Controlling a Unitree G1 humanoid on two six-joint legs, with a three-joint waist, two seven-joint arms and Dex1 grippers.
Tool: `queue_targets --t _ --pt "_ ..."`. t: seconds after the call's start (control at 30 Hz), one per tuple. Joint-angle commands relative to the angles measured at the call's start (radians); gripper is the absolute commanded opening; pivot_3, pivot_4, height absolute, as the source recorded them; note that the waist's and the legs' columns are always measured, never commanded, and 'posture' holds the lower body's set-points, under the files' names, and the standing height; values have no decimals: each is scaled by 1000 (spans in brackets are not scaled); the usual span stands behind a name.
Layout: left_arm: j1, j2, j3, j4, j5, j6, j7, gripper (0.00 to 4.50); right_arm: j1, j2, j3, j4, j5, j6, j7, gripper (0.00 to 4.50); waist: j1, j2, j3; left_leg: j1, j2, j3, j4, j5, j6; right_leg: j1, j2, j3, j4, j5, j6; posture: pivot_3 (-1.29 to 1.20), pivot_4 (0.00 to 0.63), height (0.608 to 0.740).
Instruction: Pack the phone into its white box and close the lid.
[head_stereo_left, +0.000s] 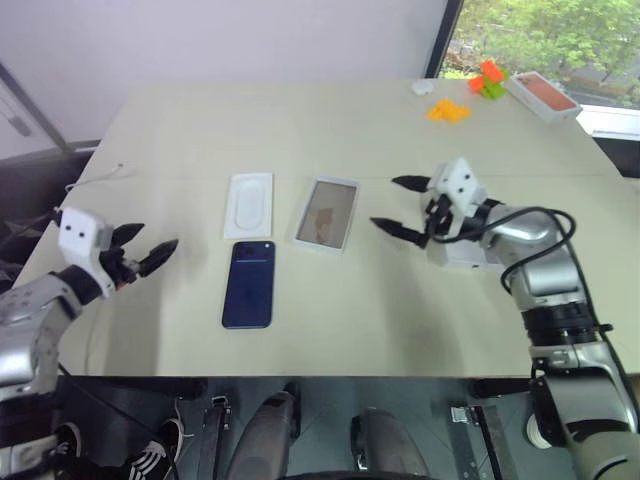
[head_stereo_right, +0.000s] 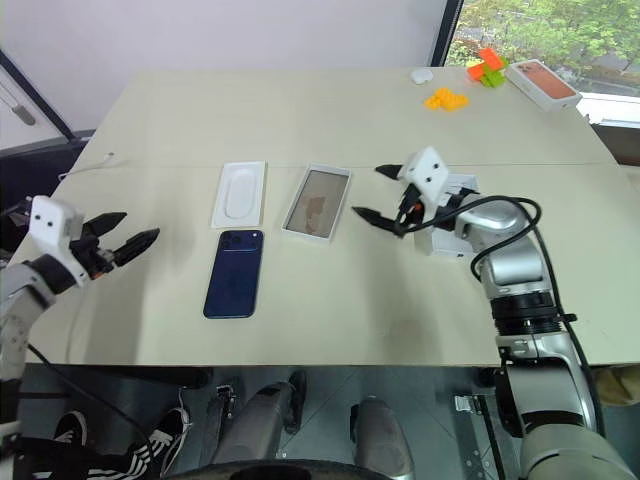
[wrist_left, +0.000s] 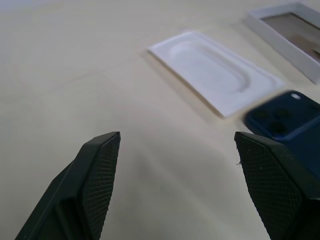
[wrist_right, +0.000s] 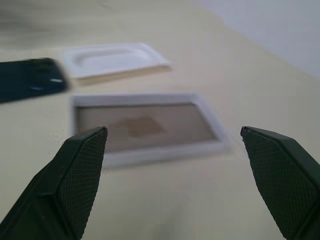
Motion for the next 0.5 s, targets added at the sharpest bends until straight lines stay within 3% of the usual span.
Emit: queue_targets --t 0.03,0.27,0.5 --pt "-110 -39 -27 35 6 76 99 3847 -50 25 5 7 -15 -39 -14 4500 -5 -1 0 0 0 -1 1 0 0 1 1 0 1 0 1 0 150 740" --pt "-317 -192 -43 199 -33 279 234 3847 -44 64 49 6 -42 -82 -3 4500 -13 -2 -1 5 1 -1 5 1 -1 5 3 0 5 2 3 0 150 740" --pt "-316 -261 -28 203 -79 302 233 3847 -22 31 29 -10 -49 -94 -7 4500 -11 -3 0 4 1 -1 5 2 -1 5 3 0 5 2 3 0 150 740"
